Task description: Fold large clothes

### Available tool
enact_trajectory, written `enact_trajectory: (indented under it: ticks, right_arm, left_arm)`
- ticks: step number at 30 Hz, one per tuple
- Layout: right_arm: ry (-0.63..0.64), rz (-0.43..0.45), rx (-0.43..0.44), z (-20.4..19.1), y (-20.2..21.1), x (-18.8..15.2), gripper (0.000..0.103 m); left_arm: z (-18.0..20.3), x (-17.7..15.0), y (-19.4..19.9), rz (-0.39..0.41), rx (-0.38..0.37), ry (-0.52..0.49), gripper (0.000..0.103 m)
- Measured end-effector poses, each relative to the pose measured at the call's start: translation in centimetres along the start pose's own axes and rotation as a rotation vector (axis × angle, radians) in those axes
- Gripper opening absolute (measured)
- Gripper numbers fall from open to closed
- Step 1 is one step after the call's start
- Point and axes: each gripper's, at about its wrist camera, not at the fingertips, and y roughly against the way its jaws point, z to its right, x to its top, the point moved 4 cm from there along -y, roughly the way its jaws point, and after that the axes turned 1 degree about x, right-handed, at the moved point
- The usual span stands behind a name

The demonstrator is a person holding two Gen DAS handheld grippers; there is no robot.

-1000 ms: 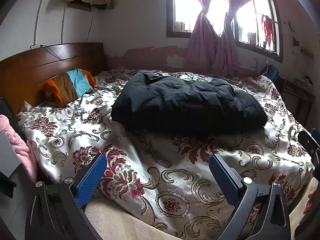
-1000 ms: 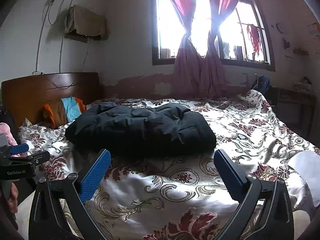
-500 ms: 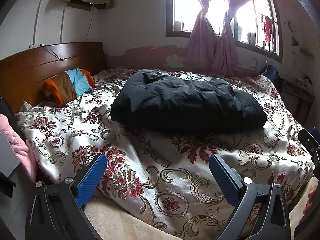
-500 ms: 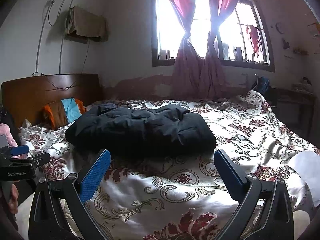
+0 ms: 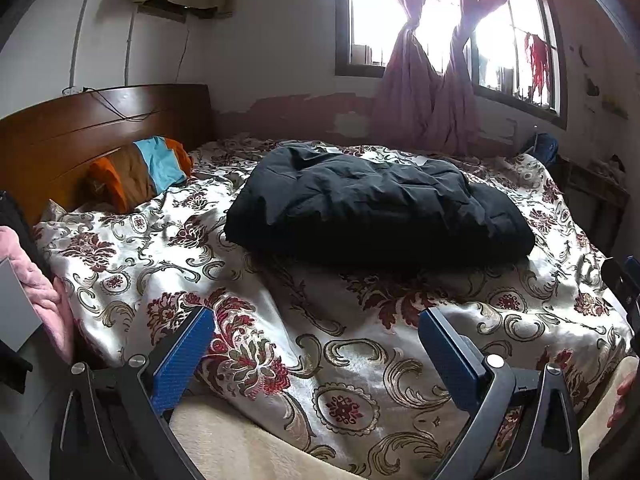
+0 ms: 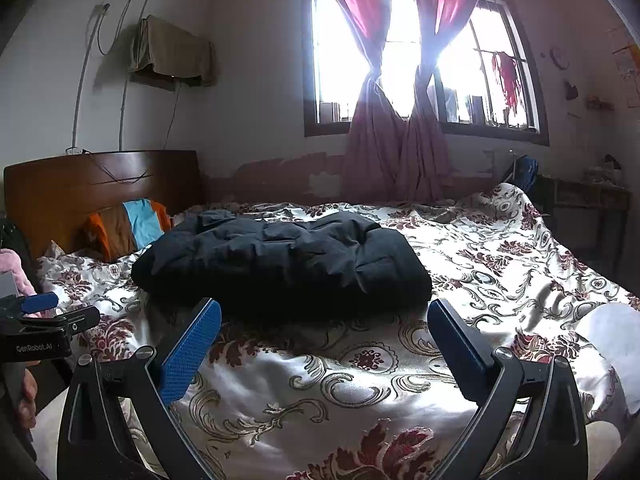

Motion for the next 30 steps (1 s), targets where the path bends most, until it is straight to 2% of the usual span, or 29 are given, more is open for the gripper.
enact_trajectory:
  ticks: [30]
  right_arm:
    - [0.001, 0.002, -0.002, -0.15, 0.05, -0.15, 0.101]
  left_arm:
    - [0.06, -0.31, 0.41, -0.001, 0.009, 0.008, 0.103]
